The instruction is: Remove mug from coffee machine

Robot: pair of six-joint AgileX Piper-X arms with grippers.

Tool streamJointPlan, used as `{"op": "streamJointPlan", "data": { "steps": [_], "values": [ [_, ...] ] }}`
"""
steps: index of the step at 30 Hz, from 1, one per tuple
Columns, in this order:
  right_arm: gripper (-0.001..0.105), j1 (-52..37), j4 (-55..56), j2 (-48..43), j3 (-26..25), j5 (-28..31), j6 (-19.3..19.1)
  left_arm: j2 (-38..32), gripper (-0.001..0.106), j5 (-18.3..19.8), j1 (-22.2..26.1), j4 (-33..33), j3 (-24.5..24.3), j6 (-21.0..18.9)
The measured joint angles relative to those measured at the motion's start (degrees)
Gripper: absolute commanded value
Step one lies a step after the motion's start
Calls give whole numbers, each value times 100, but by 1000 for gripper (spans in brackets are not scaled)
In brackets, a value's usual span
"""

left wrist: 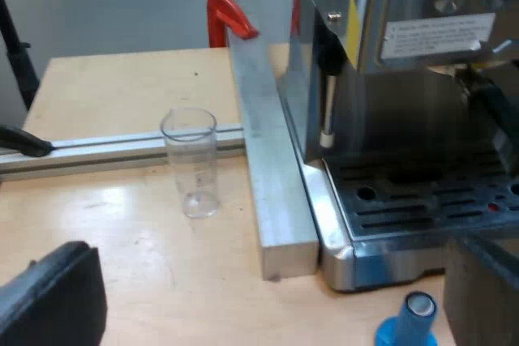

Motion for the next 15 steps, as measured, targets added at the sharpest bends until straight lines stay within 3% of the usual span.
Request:
{"op": "streamJointPlan", "data": {
  "steps": [15],
  "values": [
    [63, 0, 245, -189, 1017, -258, 144, 0, 86, 30, 0, 48, 11, 0]
  ]
}}
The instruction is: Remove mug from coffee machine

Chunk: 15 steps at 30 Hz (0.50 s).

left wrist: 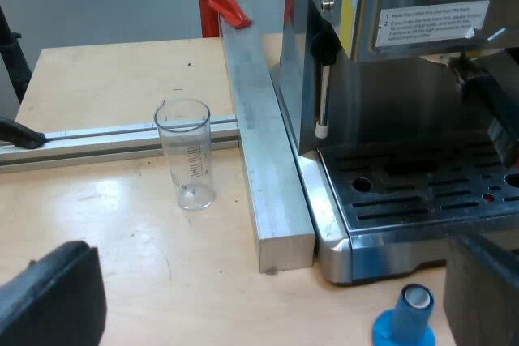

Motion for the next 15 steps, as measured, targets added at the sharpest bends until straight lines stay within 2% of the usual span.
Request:
{"op": "streamJointPlan", "data": {
  "steps": [5, 9, 10, 15],
  "values": [
    [63, 0, -252, 0, 381, -154, 0, 0, 86, 0, 0, -140, 51, 0],
    [63, 0, -345, 0, 576, -319, 0, 0, 86, 0, 0, -550, 241, 0],
    [63, 0, -428, 11, 689, -428, 0, 0, 86, 0, 0, -733, 437, 0],
    [63, 0, -547, 10, 1078, -488, 0, -13, 86, 0, 0, -786, 880, 0]
  ]
}}
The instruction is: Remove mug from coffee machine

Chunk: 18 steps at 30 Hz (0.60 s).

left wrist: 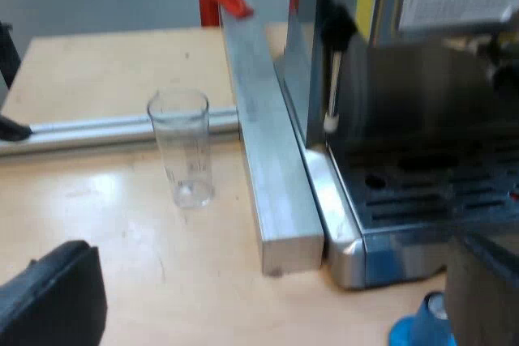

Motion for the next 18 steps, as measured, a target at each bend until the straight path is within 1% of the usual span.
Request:
{"op": "streamJointPlan", "data": {
  "steps": [4, 5, 7, 10, 18],
  "values": [
    [63, 0, 33, 8, 273, 0, 12, 0, 86, 25, 0, -15, 307, 0],
    [63, 0, 33, 8, 310, 0, 8, 0, 86, 61, 0, -15, 347, 0],
    [63, 0, 4, 8, 383, 0, 8, 0, 86, 264, 0, -79, 546, 0],
    [63, 0, 1, 8, 409, 0, 8, 0, 86, 361, 0, -123, 704, 0],
    [63, 0, 1, 8, 409, 0, 8, 0, 86, 392, 0, -249, 725, 0]
  ]
}}
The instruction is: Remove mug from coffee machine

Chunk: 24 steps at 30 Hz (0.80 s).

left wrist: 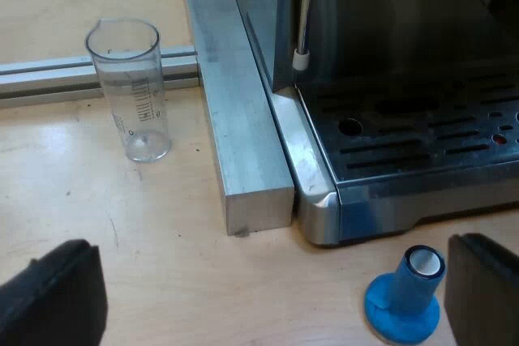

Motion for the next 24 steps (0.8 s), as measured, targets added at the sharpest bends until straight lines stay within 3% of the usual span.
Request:
{"op": "streamJointPlan", "data": {
  "steps": [24],
  "values": [
    [63, 0, 0, 0, 0, 0, 0, 0, 86, 0, 0, -313, 156, 0]
  ]
}}
